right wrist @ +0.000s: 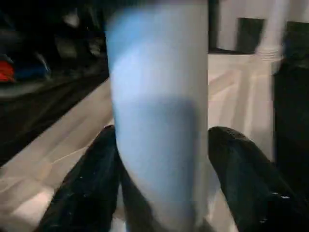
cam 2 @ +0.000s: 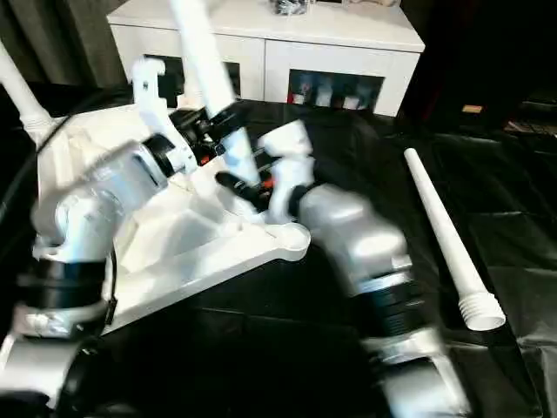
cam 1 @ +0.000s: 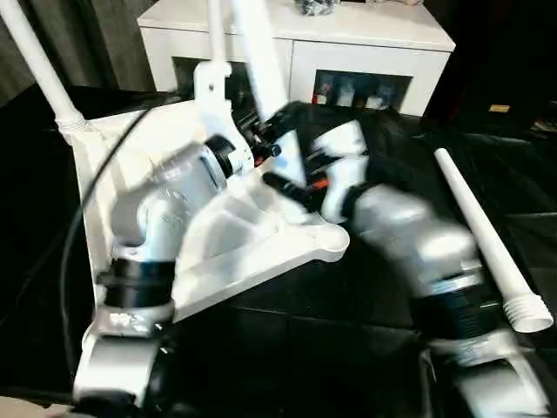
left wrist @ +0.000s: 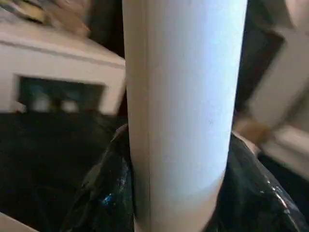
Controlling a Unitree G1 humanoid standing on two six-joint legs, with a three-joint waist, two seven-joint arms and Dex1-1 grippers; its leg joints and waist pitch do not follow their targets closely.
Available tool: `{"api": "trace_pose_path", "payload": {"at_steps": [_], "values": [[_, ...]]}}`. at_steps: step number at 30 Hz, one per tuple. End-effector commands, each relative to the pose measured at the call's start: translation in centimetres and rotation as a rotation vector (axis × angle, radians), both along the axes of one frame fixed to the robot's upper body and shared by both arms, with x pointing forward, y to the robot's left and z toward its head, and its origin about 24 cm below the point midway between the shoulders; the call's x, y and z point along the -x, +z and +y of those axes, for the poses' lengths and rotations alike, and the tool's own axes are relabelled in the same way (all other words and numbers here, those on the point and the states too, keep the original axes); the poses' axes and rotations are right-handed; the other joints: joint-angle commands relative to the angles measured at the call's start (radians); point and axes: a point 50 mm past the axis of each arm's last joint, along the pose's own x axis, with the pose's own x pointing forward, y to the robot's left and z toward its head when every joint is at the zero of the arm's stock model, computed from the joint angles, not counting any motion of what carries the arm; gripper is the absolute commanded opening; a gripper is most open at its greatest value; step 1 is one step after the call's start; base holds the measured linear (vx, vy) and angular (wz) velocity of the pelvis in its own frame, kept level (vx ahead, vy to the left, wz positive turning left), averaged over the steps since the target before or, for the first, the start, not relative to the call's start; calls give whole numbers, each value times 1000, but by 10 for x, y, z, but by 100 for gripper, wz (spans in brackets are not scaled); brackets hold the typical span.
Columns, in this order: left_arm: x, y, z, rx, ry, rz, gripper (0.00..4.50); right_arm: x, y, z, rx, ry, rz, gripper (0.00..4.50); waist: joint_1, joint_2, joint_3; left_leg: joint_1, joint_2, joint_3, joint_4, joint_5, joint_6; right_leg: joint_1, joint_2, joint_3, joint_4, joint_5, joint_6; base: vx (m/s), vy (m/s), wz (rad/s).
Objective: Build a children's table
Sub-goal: Pick table leg
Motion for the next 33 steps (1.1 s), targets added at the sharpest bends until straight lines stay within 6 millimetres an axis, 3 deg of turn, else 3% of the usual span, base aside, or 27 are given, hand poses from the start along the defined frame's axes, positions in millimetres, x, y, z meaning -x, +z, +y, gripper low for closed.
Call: {"api": "trace_pose_path", "payload": {"at_steps": [1,12,27,30,32,33], "values": [[5,13,-6,-18,-77,-46,188,2,11,-5,-17,58,0,333,4,-2,-81,12,43,-19,-67,-105,1,60,-62,44,-60,-43,-238,0,0,0],[13,21,-7,-61,-183,-97,188,11,5,-27,59,221,112,345,10,-6,-83,12,45,-18,-62,-79,15,60,-64,43,-58,-43,-260,0,0,0],[25,18,-19,-108,-313,-142,188,11,5,-22,41,287,164,345,15,-2,-83,13,45,-19,-62,-89,4,57,-63,42,-59,-75,-256,0,0,0],[26,17,-20,-118,-330,-145,188,9,6,-21,38,290,161,345,13,-9,-83,13,45,-18,-62,-89,5,58,-62,42,-60,-70,-255,0,0,0],[26,16,-20,-127,-336,-146,188,9,7,-21,37,298,162,345,14,-6,-84,12,45,-19,-62,-82,6,59,-62,42,-58,-64,-256,0,0,0],[26,15,-20,-129,-337,-147,188,9,7,-21,37,299,162,345,13,-9,-83,12,45,-18,-62,-82,7,59,-62,42,-59,-65,-255,0,0,0]]}}
